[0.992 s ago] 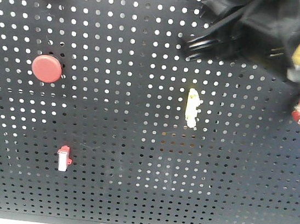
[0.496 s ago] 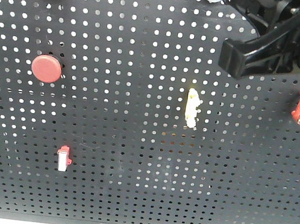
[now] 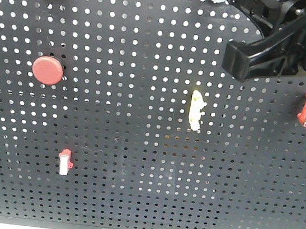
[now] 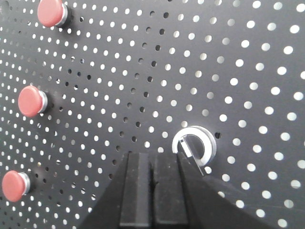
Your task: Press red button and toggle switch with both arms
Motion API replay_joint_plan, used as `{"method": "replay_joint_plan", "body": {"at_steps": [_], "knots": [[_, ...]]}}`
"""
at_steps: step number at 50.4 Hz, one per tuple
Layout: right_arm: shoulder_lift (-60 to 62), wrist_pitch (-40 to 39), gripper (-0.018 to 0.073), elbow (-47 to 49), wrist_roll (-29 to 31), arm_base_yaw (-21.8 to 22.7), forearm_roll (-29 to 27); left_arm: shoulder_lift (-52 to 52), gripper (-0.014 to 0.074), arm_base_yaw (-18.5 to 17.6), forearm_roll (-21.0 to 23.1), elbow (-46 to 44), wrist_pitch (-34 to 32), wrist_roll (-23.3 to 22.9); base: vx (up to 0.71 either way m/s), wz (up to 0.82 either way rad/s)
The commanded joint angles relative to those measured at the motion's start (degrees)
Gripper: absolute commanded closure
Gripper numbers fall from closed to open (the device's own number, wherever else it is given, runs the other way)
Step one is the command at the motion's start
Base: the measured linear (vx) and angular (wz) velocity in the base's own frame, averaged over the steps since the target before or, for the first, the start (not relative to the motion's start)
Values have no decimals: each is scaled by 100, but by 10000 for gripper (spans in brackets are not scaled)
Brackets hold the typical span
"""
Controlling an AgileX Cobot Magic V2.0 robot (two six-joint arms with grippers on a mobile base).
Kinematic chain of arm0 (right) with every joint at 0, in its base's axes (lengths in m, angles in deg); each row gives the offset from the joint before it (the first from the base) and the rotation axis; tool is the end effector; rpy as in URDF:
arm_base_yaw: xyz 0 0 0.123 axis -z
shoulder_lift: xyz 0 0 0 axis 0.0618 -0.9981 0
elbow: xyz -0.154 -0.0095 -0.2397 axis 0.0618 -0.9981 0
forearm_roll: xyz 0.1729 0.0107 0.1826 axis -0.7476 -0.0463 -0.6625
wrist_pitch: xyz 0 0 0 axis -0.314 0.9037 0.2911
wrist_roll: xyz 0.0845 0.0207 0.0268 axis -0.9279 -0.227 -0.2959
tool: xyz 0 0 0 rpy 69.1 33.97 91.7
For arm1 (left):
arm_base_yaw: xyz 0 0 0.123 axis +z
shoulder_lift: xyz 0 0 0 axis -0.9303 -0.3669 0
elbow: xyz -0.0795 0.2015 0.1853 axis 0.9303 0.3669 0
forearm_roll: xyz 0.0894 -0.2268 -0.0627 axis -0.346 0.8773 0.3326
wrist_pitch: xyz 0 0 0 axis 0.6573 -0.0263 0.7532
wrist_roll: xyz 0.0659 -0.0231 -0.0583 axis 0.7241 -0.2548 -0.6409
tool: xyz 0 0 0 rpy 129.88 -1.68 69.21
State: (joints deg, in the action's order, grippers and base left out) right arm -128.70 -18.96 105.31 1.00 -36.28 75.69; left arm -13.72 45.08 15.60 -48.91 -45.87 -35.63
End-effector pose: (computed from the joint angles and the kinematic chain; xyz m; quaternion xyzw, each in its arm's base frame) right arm 0.1814 0.1398 0.5139 -0.2606 0.5587 0.1258 0.7773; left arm 0.1441 -0.0616 0.4674 0.1974 0.5745 -0.0551 0.7925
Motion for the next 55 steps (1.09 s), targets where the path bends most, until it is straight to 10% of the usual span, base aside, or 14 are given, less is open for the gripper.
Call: {"method": "replay_joint_plan", "body": {"at_steps": [1,17,27,55], "knots": [[121,-295,563,147,33,8,94,365,594,198,745,5,504,905,0,0],[121,-286,563,147,33,3,94,2679,594,1616,2296,2829,502,1789,0,0],[121,-286,563,147,33,3,94,4009,594,2161,4183,4923,-72,2825,0,0],[101,-325,563,147,33,3,94,4806,594,2177,3740,6080,-525,2827,0,0]]}}
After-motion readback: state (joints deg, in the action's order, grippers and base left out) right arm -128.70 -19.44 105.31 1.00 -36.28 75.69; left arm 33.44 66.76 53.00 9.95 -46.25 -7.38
